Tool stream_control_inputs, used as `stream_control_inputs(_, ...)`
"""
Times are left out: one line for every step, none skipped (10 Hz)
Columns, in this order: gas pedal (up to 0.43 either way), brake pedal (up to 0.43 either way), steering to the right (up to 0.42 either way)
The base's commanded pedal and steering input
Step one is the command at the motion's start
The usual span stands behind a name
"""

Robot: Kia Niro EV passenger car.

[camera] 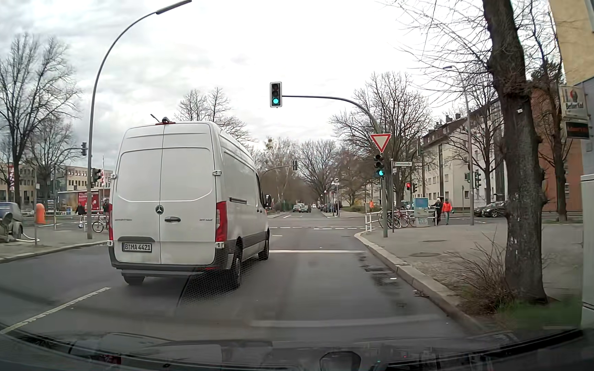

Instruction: Follow the waypoints while adhering to traffic rules and regulations

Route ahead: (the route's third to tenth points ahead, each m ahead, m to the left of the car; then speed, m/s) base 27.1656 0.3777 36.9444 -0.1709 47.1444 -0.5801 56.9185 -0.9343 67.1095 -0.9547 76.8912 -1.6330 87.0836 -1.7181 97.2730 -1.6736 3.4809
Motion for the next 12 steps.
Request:
stream_control_inputs(0.079, 0.018, -0.001)
stream_control_inputs(0.079, 0.012, -0.001)
stream_control_inputs(0.079, 0.012, -0.001)
stream_control_inputs(0.079, 0.012, -0.001)
stream_control_inputs(0.079, 0.018, -0.001)
stream_control_inputs(0.079, 0.012, -0.001)
stream_control_inputs(0.079, 0.018, 0.001)
stream_control_inputs(0.079, 0.018, 0.001)
stream_control_inputs(0.079, 0.012, 0.001)
stream_control_inputs(0.079, 0.018, 0.001)
stream_control_inputs(0.067, 0.018, 0.002)
stream_control_inputs(0.039, 0.018, 0.002)
